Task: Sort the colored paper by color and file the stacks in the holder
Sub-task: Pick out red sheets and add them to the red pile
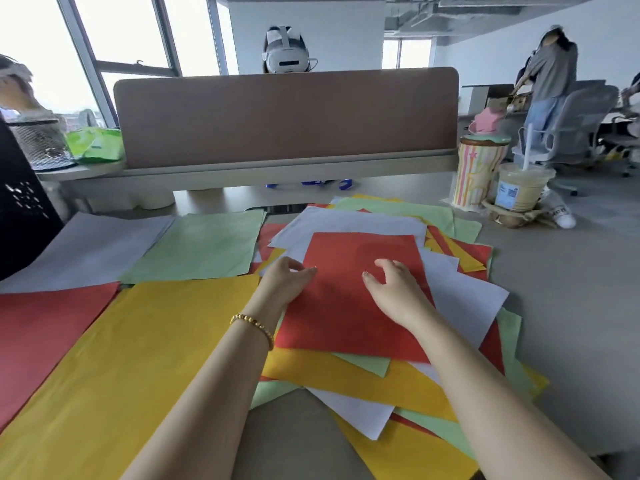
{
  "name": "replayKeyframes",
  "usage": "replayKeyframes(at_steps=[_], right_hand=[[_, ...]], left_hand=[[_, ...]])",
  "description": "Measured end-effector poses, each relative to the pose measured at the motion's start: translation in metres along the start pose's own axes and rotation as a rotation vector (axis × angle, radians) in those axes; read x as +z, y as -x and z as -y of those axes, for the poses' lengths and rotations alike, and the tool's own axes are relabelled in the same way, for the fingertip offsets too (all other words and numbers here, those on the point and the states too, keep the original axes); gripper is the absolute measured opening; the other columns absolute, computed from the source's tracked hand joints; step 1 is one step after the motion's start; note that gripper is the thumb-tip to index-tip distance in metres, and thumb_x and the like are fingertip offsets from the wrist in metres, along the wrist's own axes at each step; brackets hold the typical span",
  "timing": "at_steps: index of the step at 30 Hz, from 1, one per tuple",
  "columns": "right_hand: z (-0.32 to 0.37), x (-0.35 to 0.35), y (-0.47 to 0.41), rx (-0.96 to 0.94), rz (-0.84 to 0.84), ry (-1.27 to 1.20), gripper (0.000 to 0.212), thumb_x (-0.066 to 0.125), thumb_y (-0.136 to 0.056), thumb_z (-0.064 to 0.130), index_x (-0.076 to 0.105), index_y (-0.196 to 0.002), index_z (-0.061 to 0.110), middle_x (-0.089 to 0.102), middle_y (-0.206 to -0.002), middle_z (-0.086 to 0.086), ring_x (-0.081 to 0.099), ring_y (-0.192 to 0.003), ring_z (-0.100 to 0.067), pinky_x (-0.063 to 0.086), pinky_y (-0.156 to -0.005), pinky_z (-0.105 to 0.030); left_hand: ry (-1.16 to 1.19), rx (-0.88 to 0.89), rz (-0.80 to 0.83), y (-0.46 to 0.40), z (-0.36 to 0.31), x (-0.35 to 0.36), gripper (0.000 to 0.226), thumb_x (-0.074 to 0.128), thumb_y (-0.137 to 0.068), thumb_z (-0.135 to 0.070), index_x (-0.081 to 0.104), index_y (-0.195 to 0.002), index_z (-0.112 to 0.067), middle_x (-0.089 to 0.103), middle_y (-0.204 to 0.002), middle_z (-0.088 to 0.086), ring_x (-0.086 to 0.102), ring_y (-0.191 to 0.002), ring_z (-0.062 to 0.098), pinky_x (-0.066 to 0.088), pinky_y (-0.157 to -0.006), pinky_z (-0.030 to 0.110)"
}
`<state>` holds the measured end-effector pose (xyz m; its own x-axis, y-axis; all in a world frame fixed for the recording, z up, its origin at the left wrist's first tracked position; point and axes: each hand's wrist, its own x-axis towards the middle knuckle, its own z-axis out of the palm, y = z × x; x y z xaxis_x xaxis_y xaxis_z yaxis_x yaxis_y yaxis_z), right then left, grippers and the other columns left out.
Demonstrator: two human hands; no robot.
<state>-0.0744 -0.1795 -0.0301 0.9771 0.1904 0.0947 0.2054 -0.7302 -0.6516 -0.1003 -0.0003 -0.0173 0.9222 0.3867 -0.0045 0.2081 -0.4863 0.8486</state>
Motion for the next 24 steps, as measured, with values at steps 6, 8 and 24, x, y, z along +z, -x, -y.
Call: replayKeyframes(at_steps=[6, 8, 24], right_hand=[[-0.001, -0.006, 0.001, 0.062, -0.049, -0.235, 0.046, 0.042, -0.097, 0.037, 0.041, -0.138, 0.017, 0.035, -0.146, -0.005, 0.04, -0.131, -0.021, 0.034, -0.099, -0.029], [-0.002, -0.006, 0.001, 0.072, -0.059, -0.245, 0.044, 0.042, -0.097, 0.036, 0.041, -0.137, 0.017, 0.036, -0.146, -0.004, 0.041, -0.13, -0.021, 0.033, -0.093, -0.026], [-0.014, -0.031, -0.004, 0.272, -0.193, -0.239, 0.05, 0.041, -0.097, 0.031, 0.035, -0.141, 0.007, 0.039, -0.145, -0.011, 0.041, -0.13, -0.031, 0.039, -0.096, -0.036]], left_hand=[[0.334, -0.107, 0.141, 0.006, -0.006, -0.004, 0.022, 0.062, -0.087, -0.034, 0.054, -0.098, -0.017, 0.052, -0.09, 0.003, 0.051, -0.079, 0.016, 0.045, -0.06, 0.025], [0.359, -0.118, 0.129, 0.006, -0.006, -0.008, 0.019, 0.061, -0.089, -0.032, 0.051, -0.095, -0.016, 0.052, -0.081, 0.003, 0.046, -0.062, 0.013, 0.036, -0.05, 0.021], [0.196, -0.153, 0.312, 0.015, 0.001, -0.018, 0.026, 0.057, -0.092, -0.031, 0.067, -0.083, -0.009, 0.046, -0.061, -0.002, 0.032, -0.042, 0.008, 0.025, -0.037, 0.016]])
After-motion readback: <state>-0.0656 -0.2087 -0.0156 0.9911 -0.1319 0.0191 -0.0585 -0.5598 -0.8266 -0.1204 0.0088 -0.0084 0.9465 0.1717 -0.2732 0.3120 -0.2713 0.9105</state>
